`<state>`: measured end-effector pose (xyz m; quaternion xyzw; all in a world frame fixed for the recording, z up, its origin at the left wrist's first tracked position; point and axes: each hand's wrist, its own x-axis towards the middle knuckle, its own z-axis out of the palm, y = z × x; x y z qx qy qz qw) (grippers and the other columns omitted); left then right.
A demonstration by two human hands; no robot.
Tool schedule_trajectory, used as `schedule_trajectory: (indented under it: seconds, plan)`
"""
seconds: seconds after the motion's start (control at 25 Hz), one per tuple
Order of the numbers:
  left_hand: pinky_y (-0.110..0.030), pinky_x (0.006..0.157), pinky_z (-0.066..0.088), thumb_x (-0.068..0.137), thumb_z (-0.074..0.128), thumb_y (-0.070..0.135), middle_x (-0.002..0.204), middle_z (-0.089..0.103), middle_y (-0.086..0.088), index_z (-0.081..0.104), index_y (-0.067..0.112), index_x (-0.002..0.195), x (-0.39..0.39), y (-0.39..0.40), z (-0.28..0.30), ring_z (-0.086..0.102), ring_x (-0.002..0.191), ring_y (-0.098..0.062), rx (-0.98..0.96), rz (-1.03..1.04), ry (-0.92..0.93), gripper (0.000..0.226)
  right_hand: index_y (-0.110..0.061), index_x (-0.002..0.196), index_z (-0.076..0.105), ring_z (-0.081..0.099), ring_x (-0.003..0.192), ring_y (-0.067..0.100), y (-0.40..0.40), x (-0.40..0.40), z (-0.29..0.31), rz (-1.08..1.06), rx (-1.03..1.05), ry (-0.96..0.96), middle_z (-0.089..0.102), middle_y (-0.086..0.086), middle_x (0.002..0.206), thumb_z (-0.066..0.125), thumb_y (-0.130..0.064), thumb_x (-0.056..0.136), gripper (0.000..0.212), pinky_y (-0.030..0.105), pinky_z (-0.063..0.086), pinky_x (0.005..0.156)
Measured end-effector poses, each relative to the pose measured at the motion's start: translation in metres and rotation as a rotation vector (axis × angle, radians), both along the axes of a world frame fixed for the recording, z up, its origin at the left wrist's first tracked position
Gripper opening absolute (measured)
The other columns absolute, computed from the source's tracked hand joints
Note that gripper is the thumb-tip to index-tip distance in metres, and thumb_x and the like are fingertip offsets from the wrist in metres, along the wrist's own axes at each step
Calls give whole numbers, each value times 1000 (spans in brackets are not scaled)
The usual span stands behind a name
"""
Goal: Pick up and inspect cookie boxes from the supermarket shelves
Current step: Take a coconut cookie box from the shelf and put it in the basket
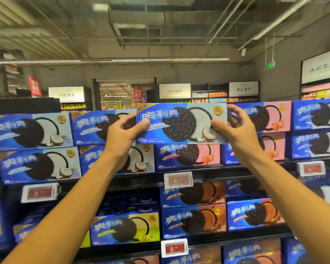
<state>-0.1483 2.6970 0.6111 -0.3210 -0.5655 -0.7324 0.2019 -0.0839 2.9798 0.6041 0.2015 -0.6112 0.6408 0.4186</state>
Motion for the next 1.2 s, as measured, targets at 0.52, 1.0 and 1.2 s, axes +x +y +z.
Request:
schedule_trajectory:
  seconds: [0.52, 1.0, 1.2]
  plan:
    - [-25, 80, 57, 99, 49, 28, 114, 73, 9, 63, 24, 124, 2, -8, -48, 68, 103, -7, -26, -285, -134, 29, -25, 119, 70, 67, 112, 12, -32, 9, -51, -190, -221, 42, 74, -6, 116, 62, -42, 91, 34, 36, 54, 98]
    - [-40, 84, 58, 81, 71, 49, 121, 71, -1, 74, 26, 113, 52, 28, -69, 67, 113, -19, -73, -596, -242, 40, -25, 90, 64, 51, 90, 27, 0, 24, -77, -78, -350, -76, 57, 15, 95, 63, -57, 80, 33, 57, 46, 86]
    - [-47, 85, 59, 73, 76, 58, 121, 70, -6, 74, 24, 113, 77, 70, -79, 67, 111, -23, -87, -479, -204, 52, -23, 96, 66, 56, 88, 22, 38, 21, -95, -18, -346, -263, 63, 8, 100, 57, -43, 99, 22, 53, 49, 87]
